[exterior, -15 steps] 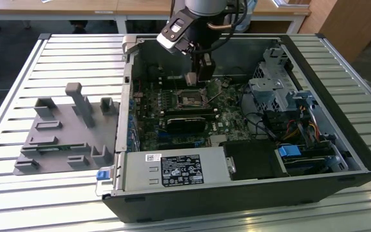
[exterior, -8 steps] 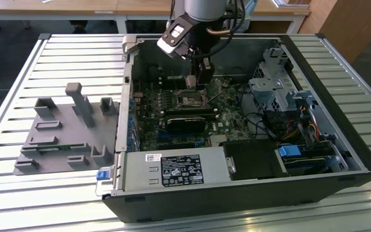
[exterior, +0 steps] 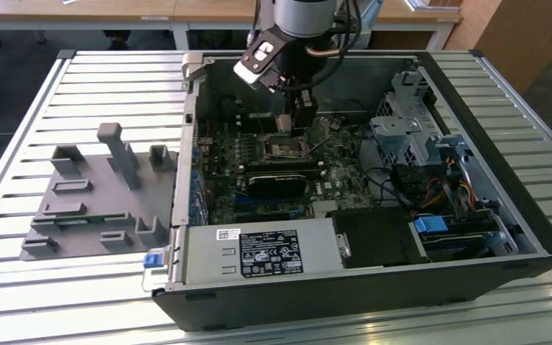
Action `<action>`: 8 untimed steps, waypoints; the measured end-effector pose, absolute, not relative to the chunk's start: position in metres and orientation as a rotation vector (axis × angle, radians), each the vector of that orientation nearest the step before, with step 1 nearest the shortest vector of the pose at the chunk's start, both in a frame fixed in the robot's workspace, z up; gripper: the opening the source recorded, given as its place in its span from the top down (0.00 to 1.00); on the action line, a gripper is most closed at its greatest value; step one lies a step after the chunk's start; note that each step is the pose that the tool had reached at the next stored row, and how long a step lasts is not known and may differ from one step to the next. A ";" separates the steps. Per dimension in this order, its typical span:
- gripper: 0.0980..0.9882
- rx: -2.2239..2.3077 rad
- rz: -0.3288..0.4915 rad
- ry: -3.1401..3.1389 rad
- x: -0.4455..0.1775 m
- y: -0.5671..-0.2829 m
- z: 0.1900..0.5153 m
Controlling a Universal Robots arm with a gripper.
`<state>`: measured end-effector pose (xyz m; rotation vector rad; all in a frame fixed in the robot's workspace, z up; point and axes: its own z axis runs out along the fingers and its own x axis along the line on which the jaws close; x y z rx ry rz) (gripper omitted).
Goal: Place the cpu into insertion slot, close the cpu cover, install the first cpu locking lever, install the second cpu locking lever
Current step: 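Place the cpu into insertion slot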
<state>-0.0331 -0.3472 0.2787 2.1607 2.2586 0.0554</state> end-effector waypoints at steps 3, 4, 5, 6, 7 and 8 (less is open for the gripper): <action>0.50 2.161 0.055 2.259 -0.033 -0.346 0.273; 0.50 2.161 0.055 2.259 -0.033 -0.346 0.271; 0.50 2.161 0.055 2.259 -0.033 -0.346 0.270; 0.50 2.161 0.055 2.259 -0.033 -0.346 0.268; 0.50 2.161 0.055 2.259 -0.033 -0.345 0.266; 0.50 2.161 0.055 2.259 -0.033 -0.345 0.264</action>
